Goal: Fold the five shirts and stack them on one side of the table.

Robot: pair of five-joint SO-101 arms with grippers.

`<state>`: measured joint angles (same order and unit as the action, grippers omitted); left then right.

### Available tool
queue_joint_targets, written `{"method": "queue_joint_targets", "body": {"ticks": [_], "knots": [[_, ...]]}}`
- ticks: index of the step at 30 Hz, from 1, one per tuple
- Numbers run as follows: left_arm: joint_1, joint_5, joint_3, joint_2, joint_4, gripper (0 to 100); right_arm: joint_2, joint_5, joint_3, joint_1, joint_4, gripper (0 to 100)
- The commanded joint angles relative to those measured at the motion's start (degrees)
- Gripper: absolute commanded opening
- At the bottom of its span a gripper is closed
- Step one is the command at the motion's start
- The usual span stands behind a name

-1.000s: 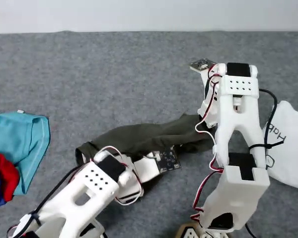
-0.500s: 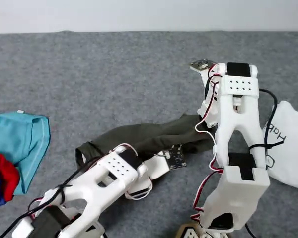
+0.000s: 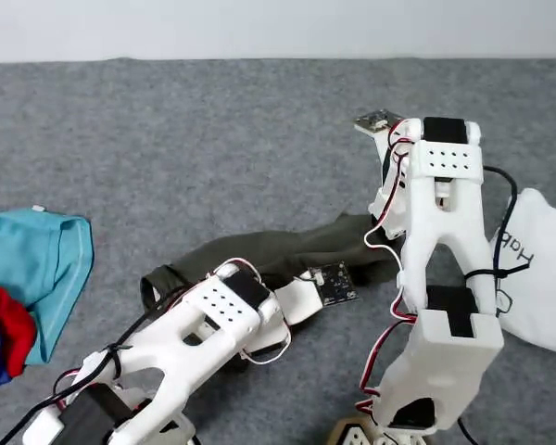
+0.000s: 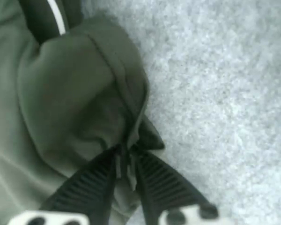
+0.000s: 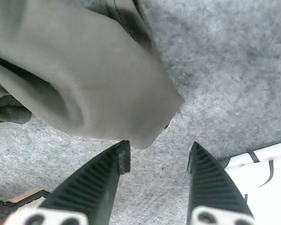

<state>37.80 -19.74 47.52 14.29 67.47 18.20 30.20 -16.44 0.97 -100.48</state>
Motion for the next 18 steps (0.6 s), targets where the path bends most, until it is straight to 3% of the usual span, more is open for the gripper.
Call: {"method": "queue_joint_targets", "body": {"ticks": [1, 6, 12, 18], "knots": [[-0.18, 0.26, -5.23, 0.0, 3.96, 0, -3.91, -0.44, -2.73, 0.31, -2.15, 20.5], [1.14, -0.26, -5.23, -0.62, 5.89, 2, -3.91, -0.44, -2.73, 0.31, -2.15, 20.5], [3.25, -2.2, -0.04, -0.62, 6.59, 21, -4.0, -0.44, -2.73, 0.31, -2.24, 20.5], [3.16, -2.55, 2.15, -0.62, 2.9, 22, -5.14, -0.44, -2.73, 0.4, -2.42, 20.5]]}}
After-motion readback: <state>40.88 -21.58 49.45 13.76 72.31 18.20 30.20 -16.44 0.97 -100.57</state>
